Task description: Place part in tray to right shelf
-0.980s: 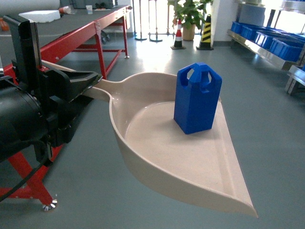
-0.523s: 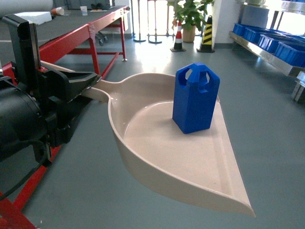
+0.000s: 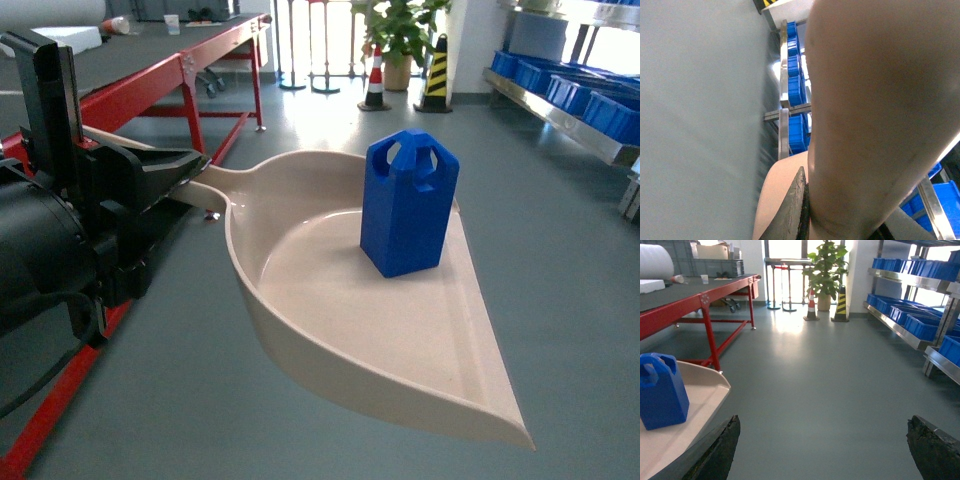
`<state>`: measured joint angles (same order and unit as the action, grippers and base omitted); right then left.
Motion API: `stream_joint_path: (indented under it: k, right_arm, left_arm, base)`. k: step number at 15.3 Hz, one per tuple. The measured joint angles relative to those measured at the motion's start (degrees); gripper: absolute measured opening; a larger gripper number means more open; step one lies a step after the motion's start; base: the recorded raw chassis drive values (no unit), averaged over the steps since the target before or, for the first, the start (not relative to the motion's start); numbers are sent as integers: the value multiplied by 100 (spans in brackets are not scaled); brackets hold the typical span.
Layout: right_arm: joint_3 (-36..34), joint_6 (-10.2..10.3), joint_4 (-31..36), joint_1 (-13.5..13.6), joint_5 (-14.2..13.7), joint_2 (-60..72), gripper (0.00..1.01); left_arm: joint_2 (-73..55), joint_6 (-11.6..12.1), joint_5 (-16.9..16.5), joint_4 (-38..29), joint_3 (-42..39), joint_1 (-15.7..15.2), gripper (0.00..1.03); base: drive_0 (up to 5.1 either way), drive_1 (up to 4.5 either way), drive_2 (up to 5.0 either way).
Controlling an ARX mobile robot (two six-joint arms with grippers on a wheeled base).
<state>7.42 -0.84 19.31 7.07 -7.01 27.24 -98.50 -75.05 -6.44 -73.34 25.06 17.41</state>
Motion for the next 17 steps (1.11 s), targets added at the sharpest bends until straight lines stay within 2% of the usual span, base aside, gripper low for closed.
stream_joint_path:
  k: [17]
  right_arm:
    - [0, 0, -7, 0, -2, 2, 98]
  left_arm:
    - [-2, 0, -13, 22, 0, 0, 17]
  base:
    - [2, 435, -432]
